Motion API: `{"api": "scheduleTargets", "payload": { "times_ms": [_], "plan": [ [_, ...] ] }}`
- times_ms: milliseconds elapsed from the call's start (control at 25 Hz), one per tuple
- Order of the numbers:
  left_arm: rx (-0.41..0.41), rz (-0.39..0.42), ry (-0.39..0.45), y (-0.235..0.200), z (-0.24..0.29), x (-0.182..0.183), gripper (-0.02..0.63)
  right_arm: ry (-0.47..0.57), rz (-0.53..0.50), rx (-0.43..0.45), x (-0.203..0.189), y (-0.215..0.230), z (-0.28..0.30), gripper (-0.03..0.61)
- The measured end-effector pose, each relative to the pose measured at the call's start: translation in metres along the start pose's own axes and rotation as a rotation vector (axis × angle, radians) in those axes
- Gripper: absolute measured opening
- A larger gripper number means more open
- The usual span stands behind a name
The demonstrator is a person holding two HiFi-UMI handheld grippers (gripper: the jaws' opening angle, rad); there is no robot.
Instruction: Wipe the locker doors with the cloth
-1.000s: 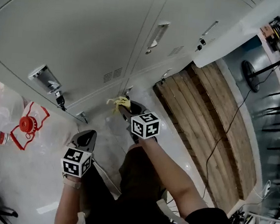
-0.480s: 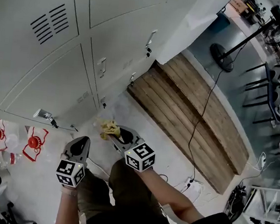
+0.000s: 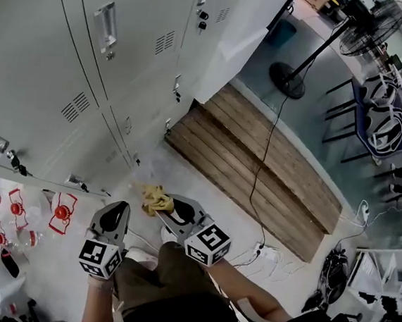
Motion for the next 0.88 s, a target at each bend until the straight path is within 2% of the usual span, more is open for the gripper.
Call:
{"api": "scheduleTargets", "payload": {
  "times_ms": [200,400,640,880],
  "plan": [
    [-0.046,0.023,0.021,0.028,-0.019,0.076,0.009,0.031,-0.021,-0.03,0.072,-0.03,-0.038,0.143],
    [-0.086,0.049,0.053,0.046,-0.027,0.124,0.009,0.055,-0.06,-0.045,0.115,-0.043,-0.059,0.143],
    [-0.12,0.078,0.077,0.069,-0.028,0.153,0.009,0.072,-0.073,-0.093,0.14,-0.044,-0.083,0.143],
    [-0.135,0.085,0.095,0.081,-0.032,0.163,0.009,0.096,-0.066,-0.129,0.15,-0.047,-0.101,0.143]
  ]
}}
Point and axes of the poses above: the fingertips, and each gripper's own axes: z forward along the fingers, y to its right, x out of its top, the point moved 4 cm from there along -z, backward along the fingers, and after that the axes turned 3 degrees about y, right-handed, at the moved point
